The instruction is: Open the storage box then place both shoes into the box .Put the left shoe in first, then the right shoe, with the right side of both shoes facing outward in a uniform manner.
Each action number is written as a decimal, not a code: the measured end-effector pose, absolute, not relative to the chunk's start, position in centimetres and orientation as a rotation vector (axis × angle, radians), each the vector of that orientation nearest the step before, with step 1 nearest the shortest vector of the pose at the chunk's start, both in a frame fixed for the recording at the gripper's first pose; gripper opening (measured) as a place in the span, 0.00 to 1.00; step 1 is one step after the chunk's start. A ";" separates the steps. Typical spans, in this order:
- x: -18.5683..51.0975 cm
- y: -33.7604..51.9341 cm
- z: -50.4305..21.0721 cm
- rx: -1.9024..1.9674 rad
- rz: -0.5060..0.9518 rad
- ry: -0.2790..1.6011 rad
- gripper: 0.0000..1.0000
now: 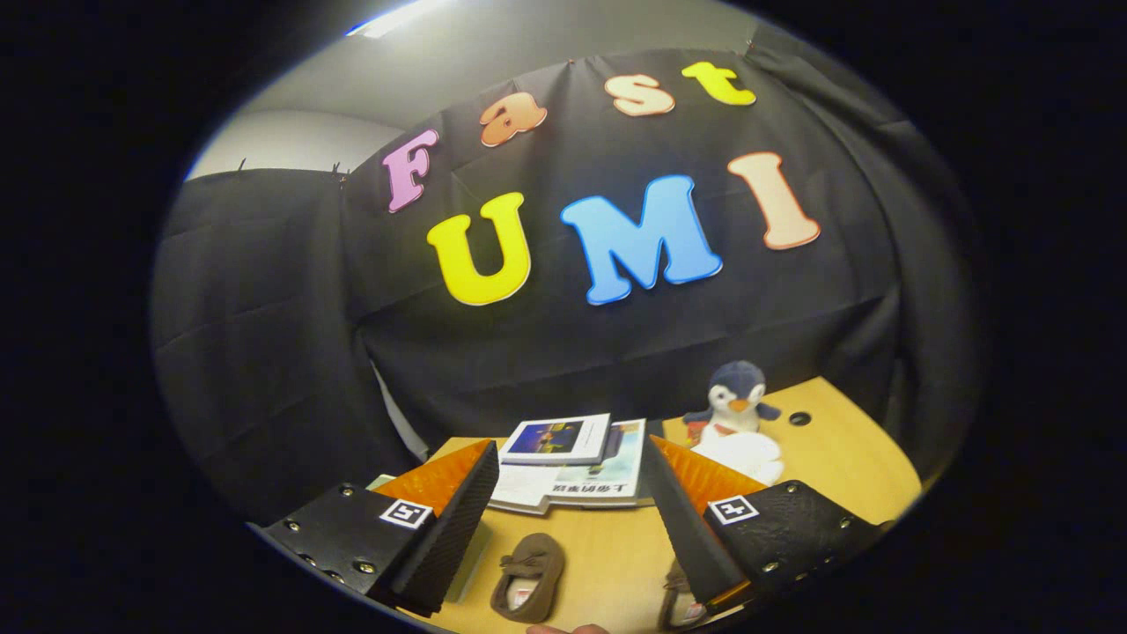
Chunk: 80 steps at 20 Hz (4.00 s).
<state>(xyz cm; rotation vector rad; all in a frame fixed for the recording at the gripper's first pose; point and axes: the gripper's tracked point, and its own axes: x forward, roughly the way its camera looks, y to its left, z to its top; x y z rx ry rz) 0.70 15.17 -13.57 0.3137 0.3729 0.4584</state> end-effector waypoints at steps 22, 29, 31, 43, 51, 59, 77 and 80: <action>-6.9 37.1 -31.6 0.803 0.973 1.054 0.97; -9.3 39.1 -32.4 0.923 0.998 1.220 0.81; -9.0 38.9 -32.1 0.950 0.976 1.240 0.60; -7.8 40.1 -25.7 0.894 0.994 1.215 0.03; -8.5 46.1 -17.8 0.721 1.134 1.099 0.04; -12.0 56.7 -13.9 0.683 1.234 1.097 0.05; -11.5 60.6 -14.3 0.464 1.255 0.964 0.96; -10.7 57.5 -14.6 0.402 1.230 0.909 0.96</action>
